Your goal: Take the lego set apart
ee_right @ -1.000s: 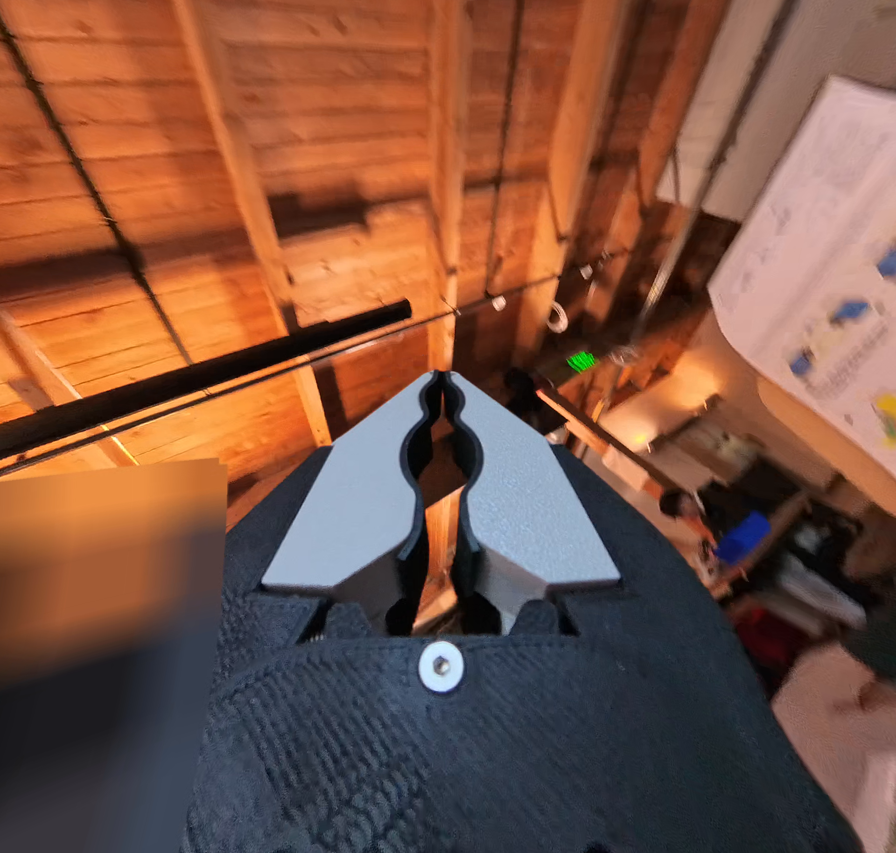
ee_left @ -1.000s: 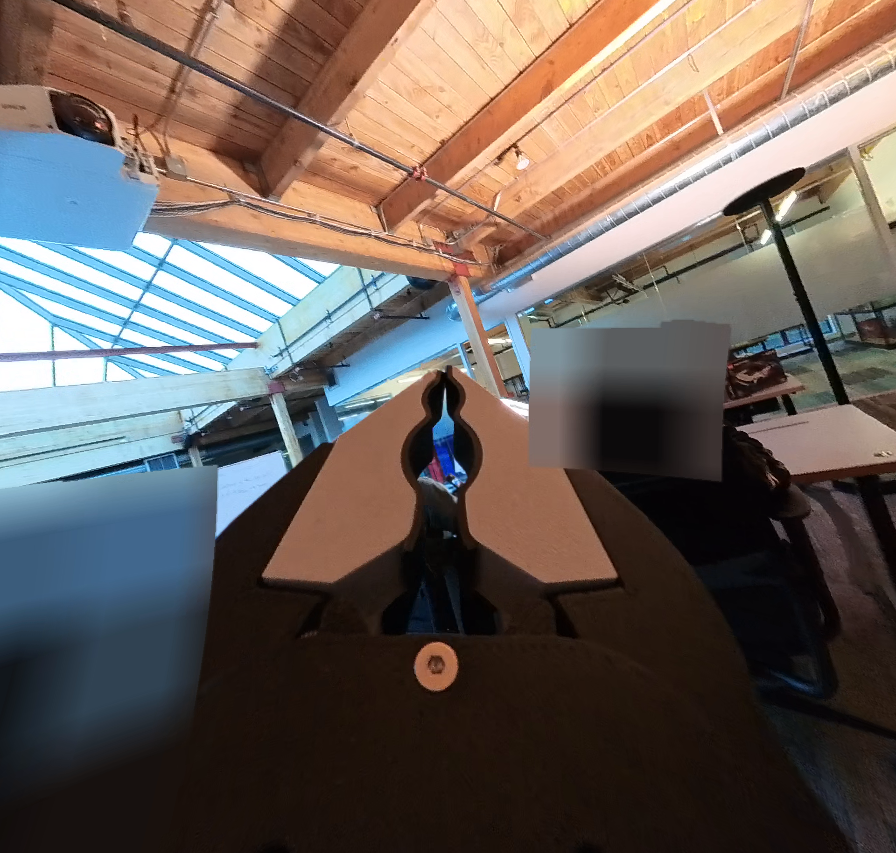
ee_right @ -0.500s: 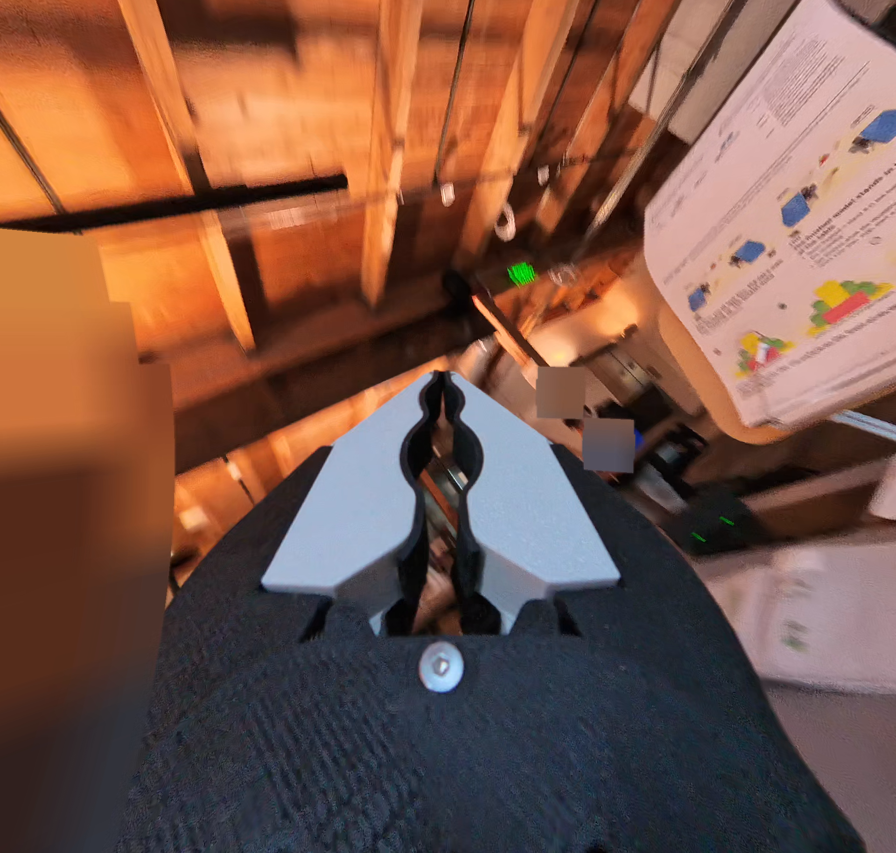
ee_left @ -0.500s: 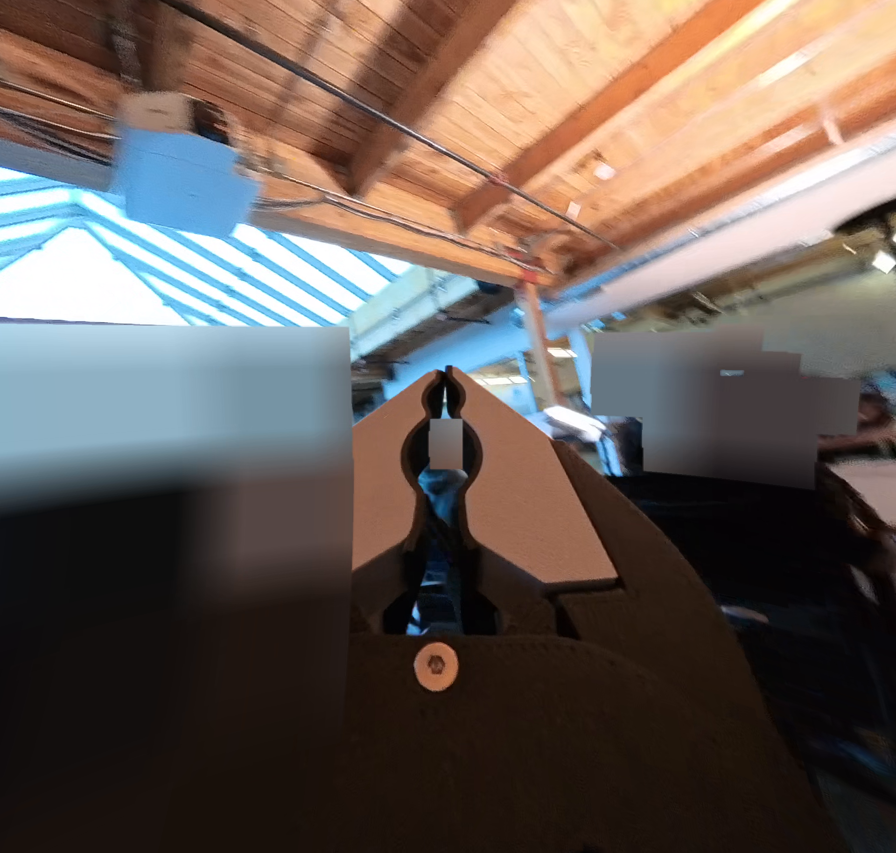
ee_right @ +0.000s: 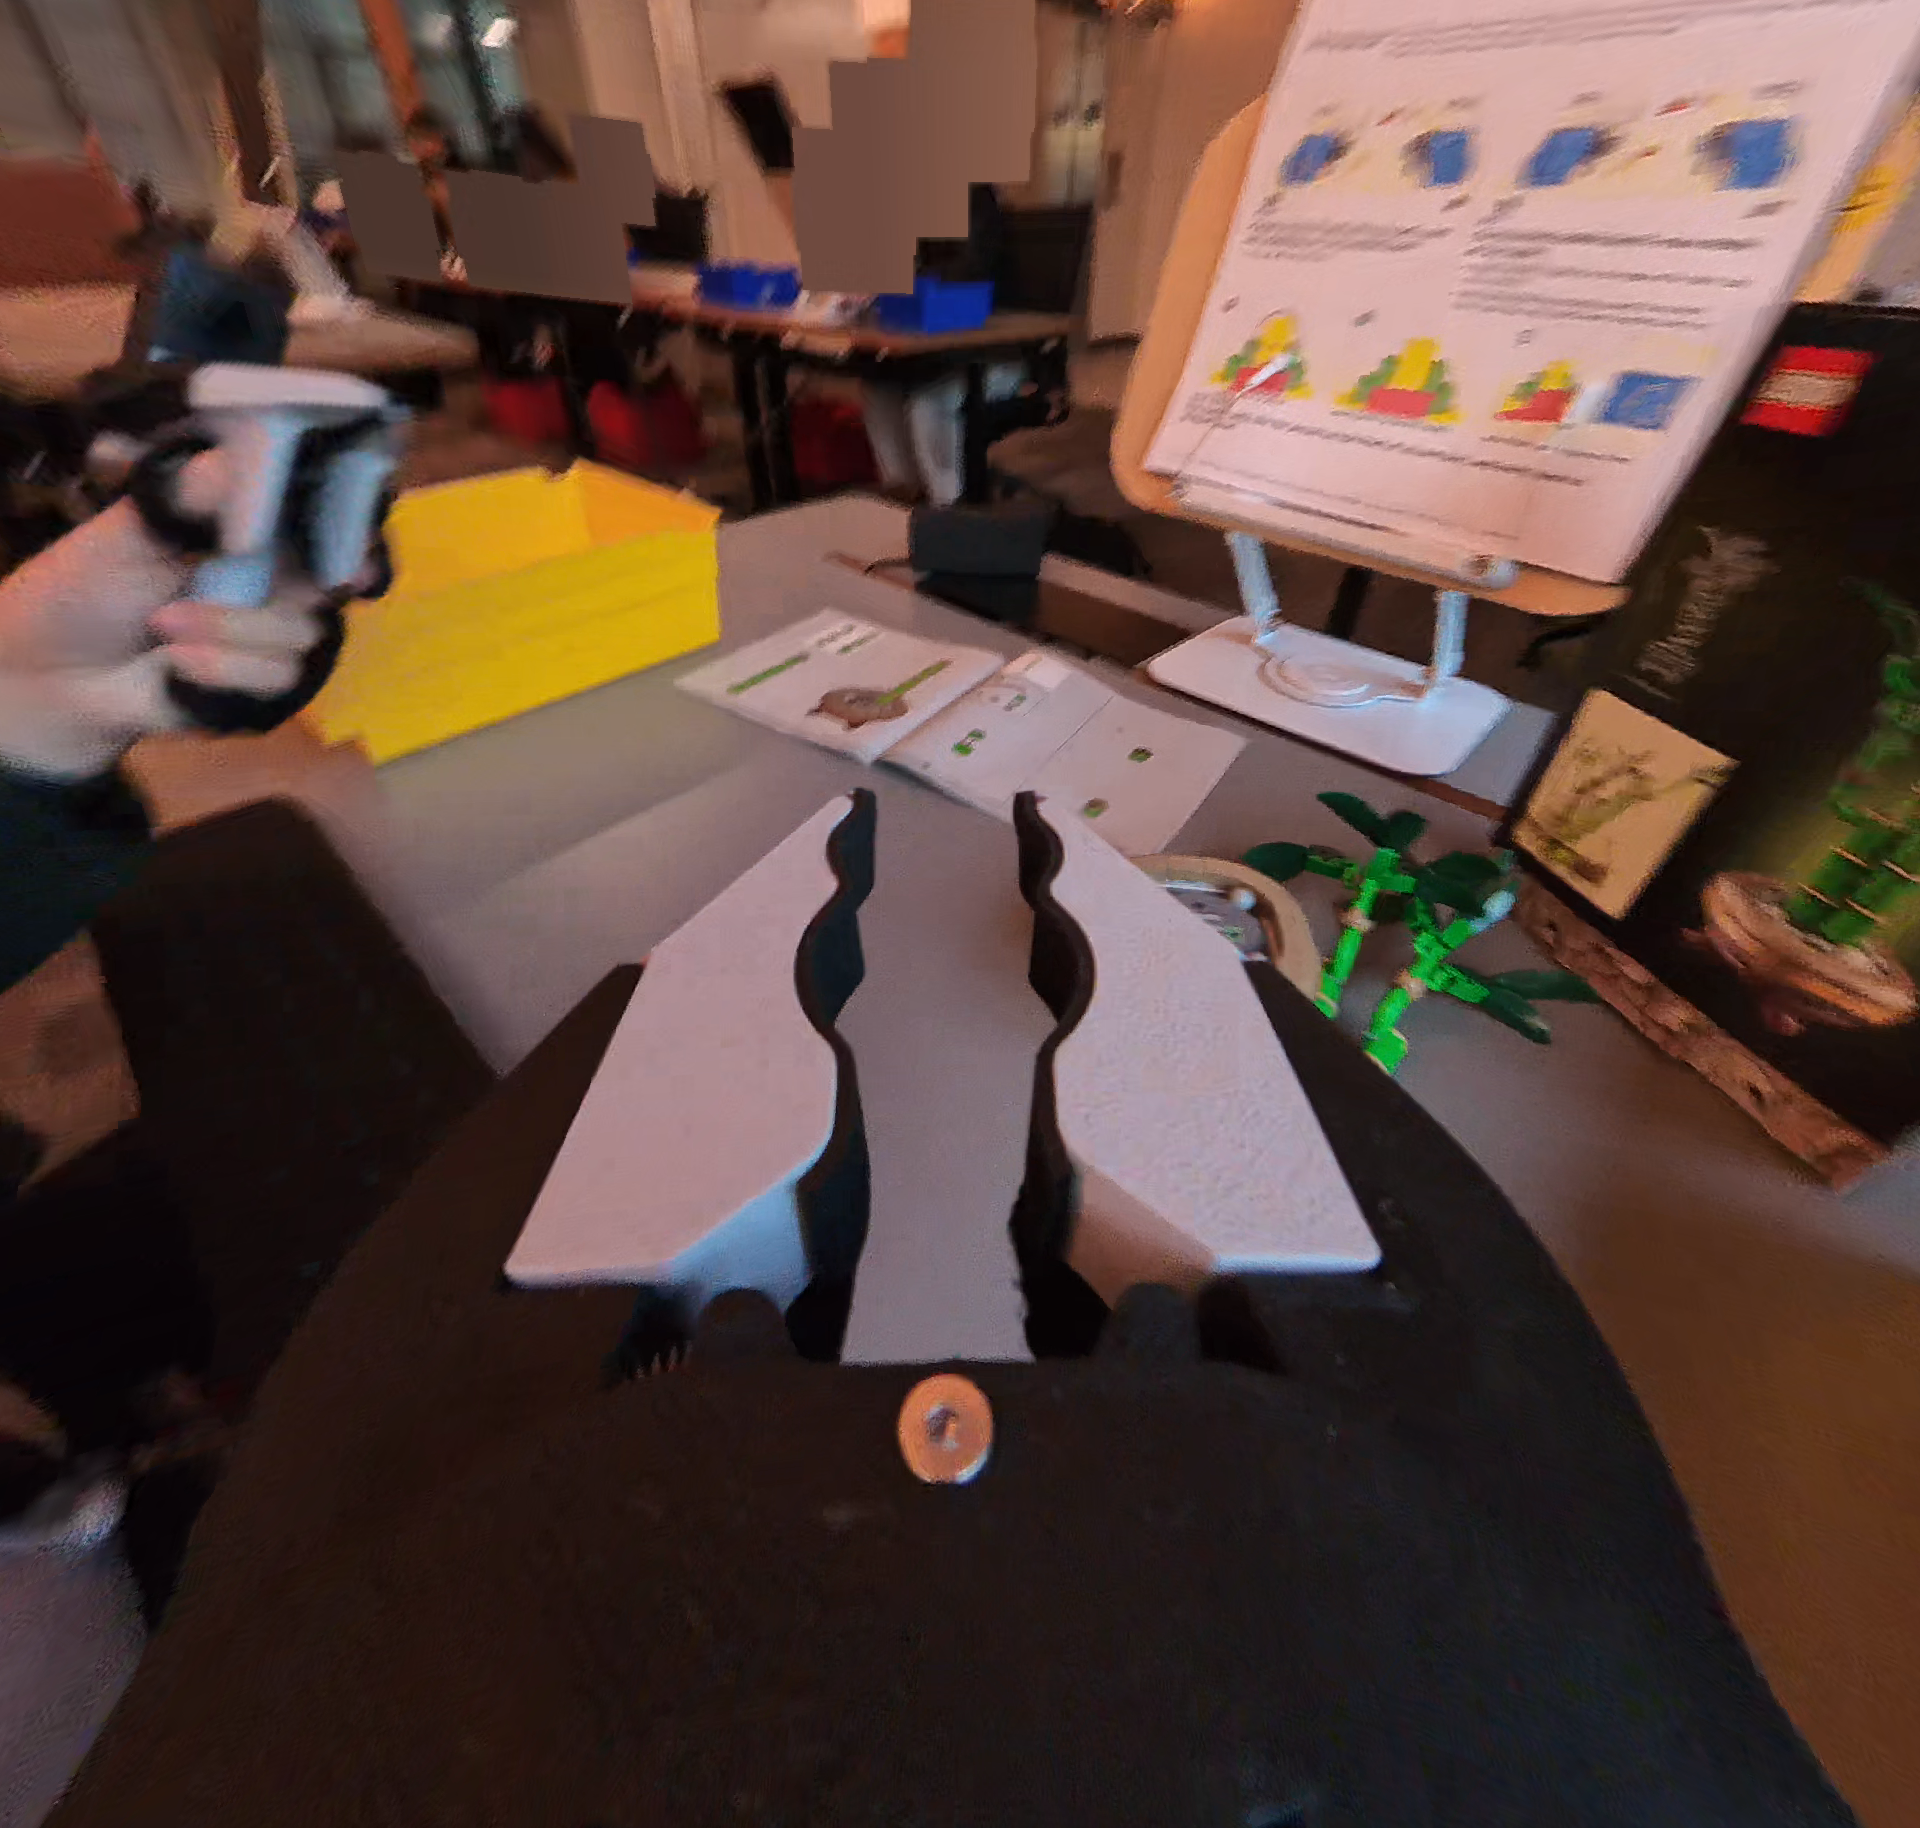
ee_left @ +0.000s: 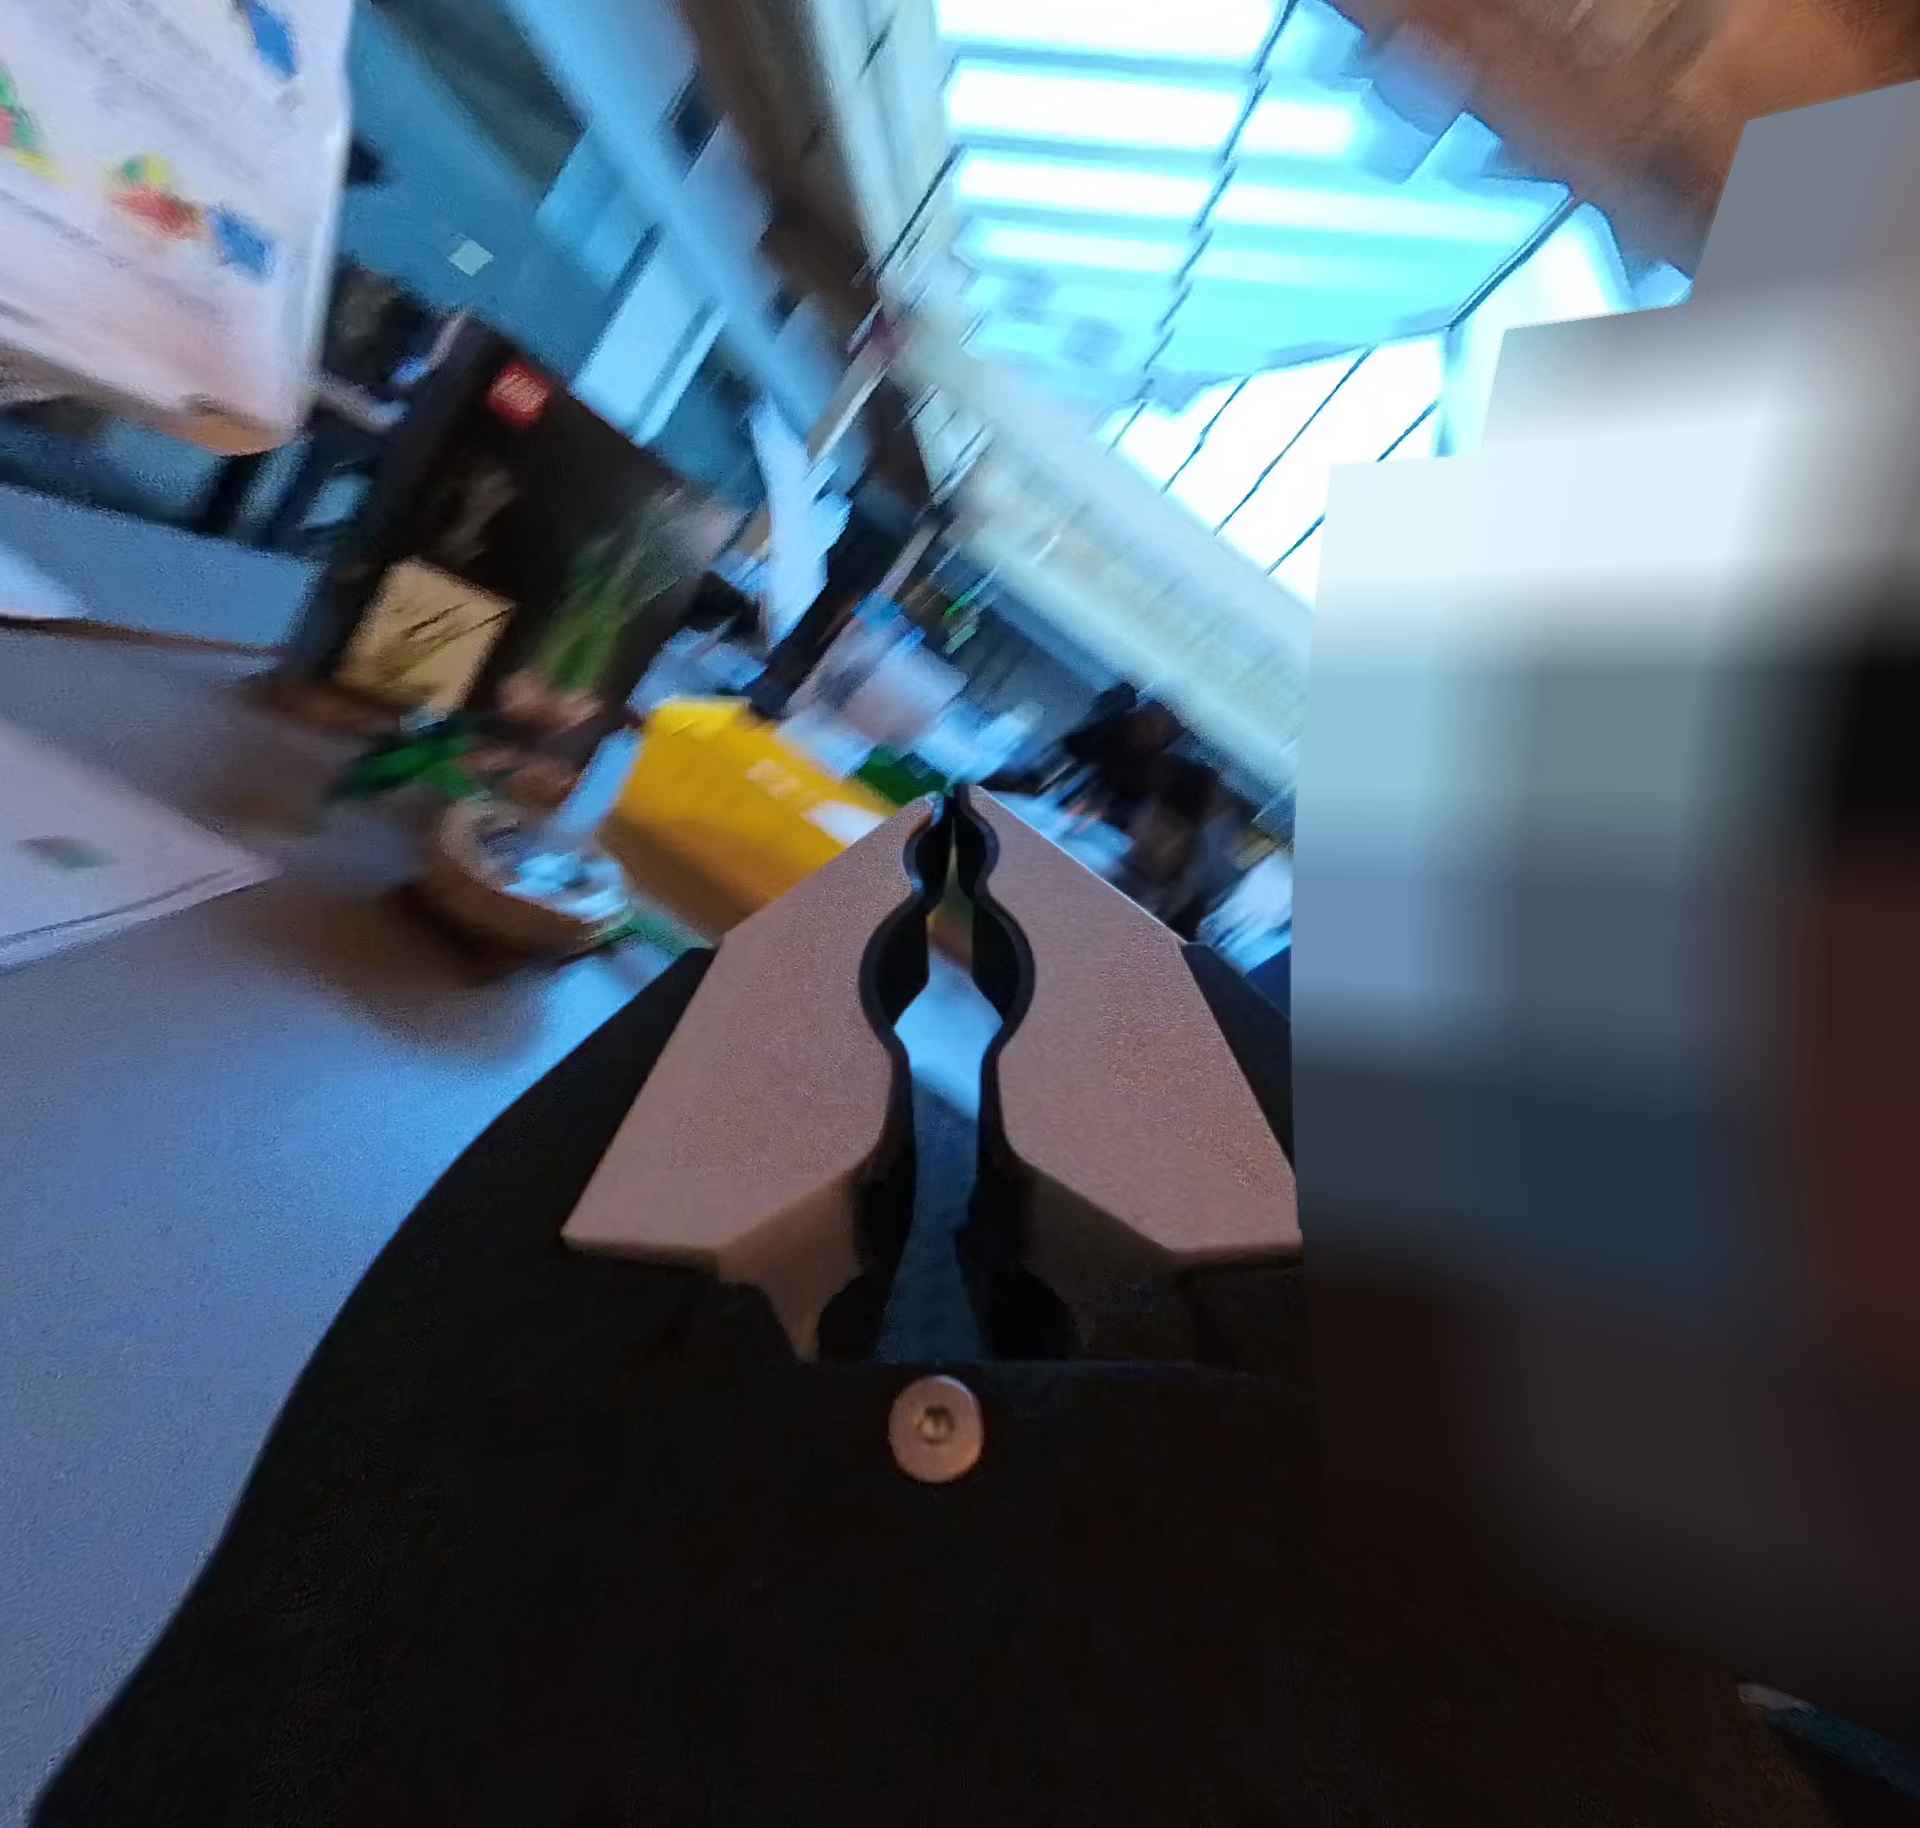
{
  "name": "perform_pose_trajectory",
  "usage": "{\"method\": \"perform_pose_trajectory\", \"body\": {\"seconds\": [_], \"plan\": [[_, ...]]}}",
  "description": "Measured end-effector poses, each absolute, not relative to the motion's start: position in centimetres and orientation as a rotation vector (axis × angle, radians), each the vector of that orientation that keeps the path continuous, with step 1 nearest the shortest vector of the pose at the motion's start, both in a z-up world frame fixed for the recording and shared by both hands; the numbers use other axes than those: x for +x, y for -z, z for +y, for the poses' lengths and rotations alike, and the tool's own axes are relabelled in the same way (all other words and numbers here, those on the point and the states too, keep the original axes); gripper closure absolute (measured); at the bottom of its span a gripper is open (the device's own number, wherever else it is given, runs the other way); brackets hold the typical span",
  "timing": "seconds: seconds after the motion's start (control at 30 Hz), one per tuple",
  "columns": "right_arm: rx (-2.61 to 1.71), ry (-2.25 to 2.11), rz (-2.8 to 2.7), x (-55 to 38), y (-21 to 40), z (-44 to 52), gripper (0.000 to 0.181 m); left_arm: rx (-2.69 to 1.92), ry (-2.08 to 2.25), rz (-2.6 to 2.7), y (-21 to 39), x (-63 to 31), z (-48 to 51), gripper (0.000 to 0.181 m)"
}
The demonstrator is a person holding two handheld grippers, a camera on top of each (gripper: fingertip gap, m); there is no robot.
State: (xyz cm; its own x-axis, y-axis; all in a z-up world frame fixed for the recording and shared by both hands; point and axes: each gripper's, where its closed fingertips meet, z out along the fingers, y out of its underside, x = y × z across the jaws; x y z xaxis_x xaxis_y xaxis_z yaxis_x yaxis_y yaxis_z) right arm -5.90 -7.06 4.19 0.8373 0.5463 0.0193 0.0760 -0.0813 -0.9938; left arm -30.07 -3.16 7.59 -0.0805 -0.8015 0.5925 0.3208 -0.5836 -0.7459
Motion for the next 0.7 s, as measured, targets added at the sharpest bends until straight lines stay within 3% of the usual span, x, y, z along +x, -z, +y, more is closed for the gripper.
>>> {"method": "perform_pose_trajectory", "body": {"seconds": [0.03, 0.3, 0.47, 0.57, 0.7], "plan": [[-1.646, -0.436, -0.577, -6.9, -3.9, -6.6, 0.155, -1.473, 1.630, 0.648, -6.4, -28.5, -2.3, 0.181], [-1.623, -0.808, -1.439, -16.7, 2.9, -9.4, 0.148, -1.660, 1.168, 0.969, -1.0, -22.3, 5.0, 0.181], [-1.710, -0.796, -1.629, -17.4, 8.9, -6.9, 0.148, -1.764, 1.096, 1.077, 6.0, -23.0, 6.1, 0.181], [-1.776, -0.965, -1.622, -18.2, 10.9, -6.7, 0.149, -1.774, 1.019, 1.100, 7.8, -23.4, 6.5, 0.181], [-1.737, -0.837, -1.735, -19.1, 13.4, -7.4, 0.149, -1.839, 1.078, 1.165, 9.0, -22.4, 5.7, 0.179]]}}
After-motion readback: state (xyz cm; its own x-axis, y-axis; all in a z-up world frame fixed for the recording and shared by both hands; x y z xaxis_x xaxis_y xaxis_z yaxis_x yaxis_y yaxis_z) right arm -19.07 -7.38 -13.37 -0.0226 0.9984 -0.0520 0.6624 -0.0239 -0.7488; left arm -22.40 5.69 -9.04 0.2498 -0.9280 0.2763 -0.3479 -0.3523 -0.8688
